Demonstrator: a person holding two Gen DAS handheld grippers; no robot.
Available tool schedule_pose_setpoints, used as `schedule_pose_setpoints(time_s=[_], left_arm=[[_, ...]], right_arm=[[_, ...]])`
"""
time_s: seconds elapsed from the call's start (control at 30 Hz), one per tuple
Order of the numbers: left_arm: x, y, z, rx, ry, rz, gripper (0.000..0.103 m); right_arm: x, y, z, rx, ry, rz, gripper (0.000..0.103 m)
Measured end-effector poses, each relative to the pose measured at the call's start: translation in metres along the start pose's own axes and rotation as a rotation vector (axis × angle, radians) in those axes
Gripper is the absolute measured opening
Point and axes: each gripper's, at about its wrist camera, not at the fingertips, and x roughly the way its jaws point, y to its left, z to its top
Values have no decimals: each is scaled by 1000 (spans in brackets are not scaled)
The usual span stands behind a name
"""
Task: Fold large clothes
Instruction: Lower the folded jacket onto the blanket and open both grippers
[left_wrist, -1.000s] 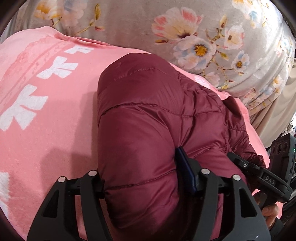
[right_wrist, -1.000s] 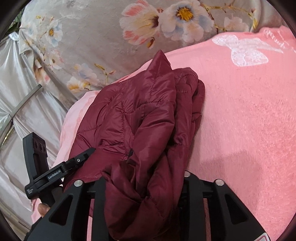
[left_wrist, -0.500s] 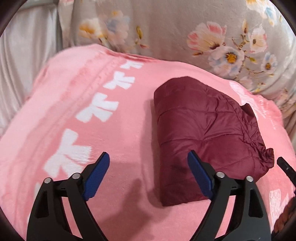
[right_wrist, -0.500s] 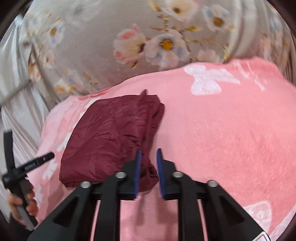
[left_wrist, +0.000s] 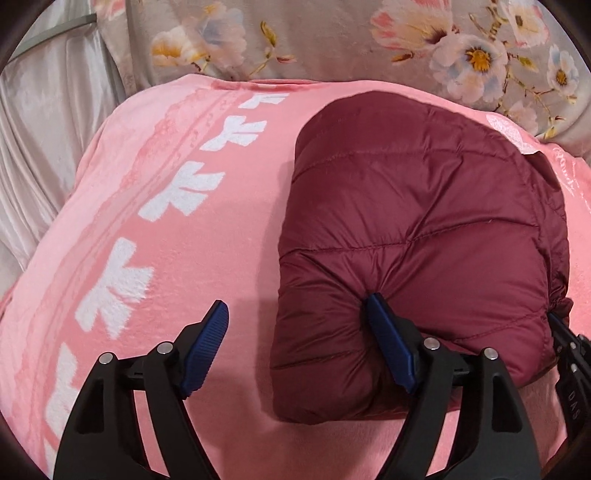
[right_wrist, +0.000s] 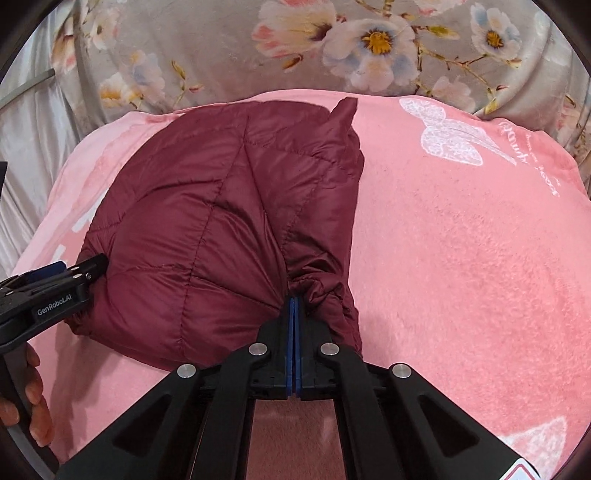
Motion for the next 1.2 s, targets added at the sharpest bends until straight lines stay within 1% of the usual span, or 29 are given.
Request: schedule_pose_setpoints(time_s=[0.13,0.27,0.4,0.6,0.63,0.7,0.73,0.77,0.8,0.83,0.87,0.9,0.93,0.97,1.03,1.1,1.2], left_arm=[[7,-1,-7,-19,-23,-5,79],[9,-1,-9,-25,-43,-3,79],[9,-2,-10,-27,-51,-3,79],[6,-5,-11,-19,-70,17,79],[5,-4,-11,-22,-75,16,80],[5,2,-12,-54,-77,-5,85],[4,6,-12,-75,-79,-18,89],[2,12,-13,-98,-78,-34,90],[-4,20,-15,-122,-75,-60,90],[-12,26,-20,-138,-82,-81,91],[-23,31,-26,-152,-100,-86,96],[-36,34,-35,-161,-125,-72,97],[-46,36,-43,-160,-146,-61,98],[-58,36,-54,-151,-166,-52,98],[-69,36,-70,-131,-170,-63,98],[-78,32,-89,-110,-160,-82,98],[-86,25,-110,-80,-133,-101,98]], right_arm=[[2,-1,1,12,6,16,0],[4,-5,2,30,11,36,0],[4,-5,2,25,9,29,0],[2,-1,2,3,4,2,0],[2,1,2,0,4,-3,0],[-1,0,2,2,-7,-5,0],[-7,0,1,10,-20,-9,0],[-16,-1,-2,25,-29,-8,0],[-28,-2,-6,44,-46,3,9],[-38,-2,-11,57,-65,10,30],[-58,-2,-21,64,-110,5,49],[-69,-1,-28,54,-138,-6,77],[-81,2,-37,30,-168,-31,78],[-92,8,-51,-18,-184,-78,78],[-99,15,-71,-78,-167,-119,78],[-102,17,-84,-95,-139,-124,79],[-114,17,-92,-74,-151,-118,83]])
